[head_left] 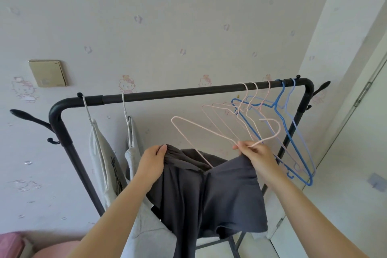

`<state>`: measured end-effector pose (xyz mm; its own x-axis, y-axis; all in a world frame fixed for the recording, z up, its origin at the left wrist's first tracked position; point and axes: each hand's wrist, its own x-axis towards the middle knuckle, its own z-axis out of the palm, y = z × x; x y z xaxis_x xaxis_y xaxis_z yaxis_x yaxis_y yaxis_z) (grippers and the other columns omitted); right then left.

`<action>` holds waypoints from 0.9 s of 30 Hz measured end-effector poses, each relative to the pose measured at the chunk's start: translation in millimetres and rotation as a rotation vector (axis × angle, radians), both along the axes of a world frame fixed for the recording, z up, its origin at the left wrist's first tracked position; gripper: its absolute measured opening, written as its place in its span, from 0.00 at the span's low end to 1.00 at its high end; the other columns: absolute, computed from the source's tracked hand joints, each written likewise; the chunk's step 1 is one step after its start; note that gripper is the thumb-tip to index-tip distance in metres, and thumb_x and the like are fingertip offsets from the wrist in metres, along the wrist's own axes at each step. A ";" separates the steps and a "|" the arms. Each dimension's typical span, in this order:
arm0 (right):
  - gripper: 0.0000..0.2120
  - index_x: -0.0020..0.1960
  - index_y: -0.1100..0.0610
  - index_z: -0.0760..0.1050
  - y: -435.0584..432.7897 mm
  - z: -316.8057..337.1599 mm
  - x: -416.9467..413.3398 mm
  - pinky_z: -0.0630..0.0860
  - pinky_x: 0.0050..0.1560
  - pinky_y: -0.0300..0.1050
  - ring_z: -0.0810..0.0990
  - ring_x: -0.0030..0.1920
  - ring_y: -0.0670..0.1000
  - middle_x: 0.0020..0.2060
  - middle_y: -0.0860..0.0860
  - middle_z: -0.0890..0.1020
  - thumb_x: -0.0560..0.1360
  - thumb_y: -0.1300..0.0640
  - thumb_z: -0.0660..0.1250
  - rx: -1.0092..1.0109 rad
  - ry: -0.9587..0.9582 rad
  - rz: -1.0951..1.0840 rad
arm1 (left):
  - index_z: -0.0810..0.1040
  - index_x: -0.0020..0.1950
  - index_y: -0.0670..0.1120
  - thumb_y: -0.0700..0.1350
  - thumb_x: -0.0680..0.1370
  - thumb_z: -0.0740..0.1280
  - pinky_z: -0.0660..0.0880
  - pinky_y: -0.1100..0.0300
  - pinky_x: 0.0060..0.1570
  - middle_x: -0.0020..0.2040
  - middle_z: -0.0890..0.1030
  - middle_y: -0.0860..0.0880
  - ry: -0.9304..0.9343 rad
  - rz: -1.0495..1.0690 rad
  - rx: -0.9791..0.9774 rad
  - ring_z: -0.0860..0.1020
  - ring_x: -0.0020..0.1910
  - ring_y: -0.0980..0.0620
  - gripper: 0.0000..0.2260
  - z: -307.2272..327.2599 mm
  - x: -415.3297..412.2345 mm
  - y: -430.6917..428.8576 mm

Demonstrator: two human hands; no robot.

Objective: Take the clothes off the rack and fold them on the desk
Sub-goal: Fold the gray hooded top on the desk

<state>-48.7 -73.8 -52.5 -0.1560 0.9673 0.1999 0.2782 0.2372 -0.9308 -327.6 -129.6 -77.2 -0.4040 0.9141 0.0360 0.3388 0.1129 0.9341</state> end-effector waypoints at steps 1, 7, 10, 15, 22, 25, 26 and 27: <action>0.11 0.46 0.57 0.83 1.9 2.9 -8.7 0.73 0.44 0.34 0.79 0.37 0.41 0.34 0.46 0.82 0.80 0.57 0.63 0.039 -0.030 0.020 | 0.76 0.45 0.38 0.48 0.84 0.55 0.69 0.56 0.43 0.42 0.79 0.42 0.068 -0.015 0.011 0.76 0.44 0.44 0.17 3.4 5.3 -1.7; 0.13 0.57 0.58 0.76 23.2 27.7 -69.1 0.79 0.47 0.37 0.83 0.38 0.45 0.38 0.49 0.84 0.83 0.56 0.55 0.160 -0.270 0.137 | 0.64 0.40 0.45 0.49 0.84 0.51 0.61 0.59 0.32 0.34 0.69 0.48 0.412 -0.060 0.128 0.67 0.33 0.50 0.15 15.6 36.8 -12.0; 0.12 0.56 0.57 0.75 32.6 45.7 -94.8 0.79 0.42 0.42 0.80 0.32 0.46 0.35 0.49 0.80 0.83 0.54 0.54 0.233 -0.265 0.075 | 0.63 0.40 0.45 0.49 0.84 0.50 0.60 0.57 0.31 0.33 0.68 0.49 0.465 -0.080 0.135 0.67 0.31 0.49 0.15 18.5 38.9 -12.0; 0.15 0.55 0.62 0.74 71.5 59.4 -112.1 0.74 0.45 0.47 0.79 0.44 0.54 0.43 0.56 0.81 0.83 0.54 0.53 0.210 -0.388 -0.063 | 0.66 0.44 0.43 0.48 0.84 0.51 0.67 0.52 0.34 0.33 0.70 0.48 0.450 -0.067 0.094 0.71 0.33 0.44 0.13 15.7 28.3 -13.6; 0.13 0.59 0.65 0.71 115.1 33.3 -104.1 0.77 0.56 0.56 0.80 0.54 0.63 0.51 0.63 0.81 0.82 0.59 0.53 0.010 -0.479 -0.077 | 0.62 0.39 0.47 0.45 0.84 0.52 0.66 0.46 0.34 0.31 0.65 0.50 0.507 -0.057 0.051 0.66 0.31 0.47 0.14 12.4 20.8 -21.4; 0.12 0.55 0.62 0.71 121.9 17.7 -95.1 0.77 0.54 0.58 0.81 0.50 0.63 0.48 0.62 0.81 0.82 0.56 0.53 -0.011 -0.406 -0.120 | 0.64 0.39 0.46 0.48 0.84 0.53 0.65 0.49 0.33 0.30 0.66 0.49 0.461 -0.026 0.052 0.66 0.29 0.48 0.14 12.3 19.3 -21.7; 0.10 0.54 0.61 0.70 119.9 15.9 -91.9 0.77 0.53 0.58 0.82 0.47 0.61 0.45 0.60 0.81 0.82 0.57 0.54 -0.008 -0.381 -0.122 | 0.64 0.40 0.45 0.49 0.84 0.53 0.64 0.53 0.32 0.30 0.66 0.49 0.443 -0.024 0.057 0.65 0.29 0.50 0.14 12.5 18.8 -21.7; 0.09 0.53 0.61 0.70 115.4 16.4 -87.9 0.77 0.53 0.57 0.82 0.45 0.60 0.43 0.59 0.81 0.82 0.57 0.55 0.001 -0.365 -0.121 | 0.64 0.40 0.45 0.49 0.84 0.54 0.63 0.56 0.32 0.29 0.66 0.49 0.431 -0.028 0.058 0.64 0.28 0.51 0.14 12.8 19.1 -22.2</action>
<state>-136.6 41.6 -36.1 -0.1018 0.9829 0.1533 0.6174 0.1832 -0.7650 -308.5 -151.8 -64.4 -0.3162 0.9157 0.2479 0.7012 0.0496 0.7113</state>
